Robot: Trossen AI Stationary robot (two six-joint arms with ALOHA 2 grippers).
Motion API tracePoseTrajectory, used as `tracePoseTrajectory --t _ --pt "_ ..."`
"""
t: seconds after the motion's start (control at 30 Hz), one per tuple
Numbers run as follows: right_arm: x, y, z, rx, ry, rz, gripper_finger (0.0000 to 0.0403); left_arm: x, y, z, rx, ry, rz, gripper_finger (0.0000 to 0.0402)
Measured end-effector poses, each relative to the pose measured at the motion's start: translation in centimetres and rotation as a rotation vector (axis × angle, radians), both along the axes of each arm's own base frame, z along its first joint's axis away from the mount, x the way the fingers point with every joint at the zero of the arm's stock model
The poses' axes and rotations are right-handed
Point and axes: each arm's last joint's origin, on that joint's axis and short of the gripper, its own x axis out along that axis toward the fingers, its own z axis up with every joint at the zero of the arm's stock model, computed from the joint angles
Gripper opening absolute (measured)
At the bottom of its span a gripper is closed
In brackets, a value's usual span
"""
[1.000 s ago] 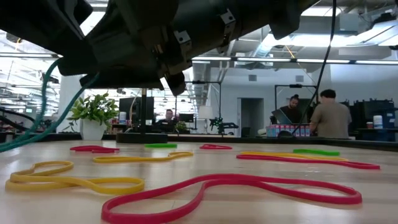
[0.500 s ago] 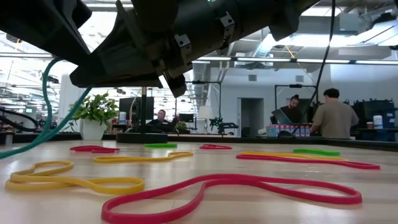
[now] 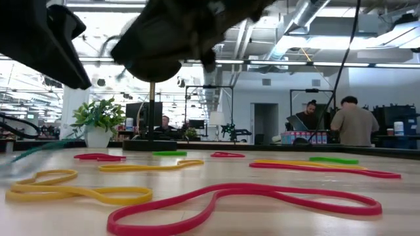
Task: Pick and place items into bin
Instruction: Put the blue rubber band into the black bin
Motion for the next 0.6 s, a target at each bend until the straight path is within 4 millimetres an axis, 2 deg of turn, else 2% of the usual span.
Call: tracePoseTrajectory --t 0.17,0.3,0.43,0.5,0.6 --pt "-3.3 1.9 4.5 0.026 0.006 0.002 0.0001 -0.3 0.1 -0.2 -0.036 0.039 0.021 0.0099" --pt "-7.2 3.8 8.5 0.054 0.011 0.071 0.0001 -0.2 0.1 -0.2 -0.039 0.040 0.019 0.0099" --pt "-11.7 4.6 12.1 0.054 0.055 0.137 0.0001 -0.2 0.1 -0.2 -0.038 0.038 0.016 0.0099" --pt "-14.2 4.6 13.1 0.098 0.131 0.121 0.0001 -0.2 0.0 -0.1 -0.043 0.032 0.023 0.0099" --pt "-17.7 4.5 13.3 0.149 0.288 0.027 0.0001 -0.2 0.0 -0.1 -0.052 0.028 0.033 0.0099"
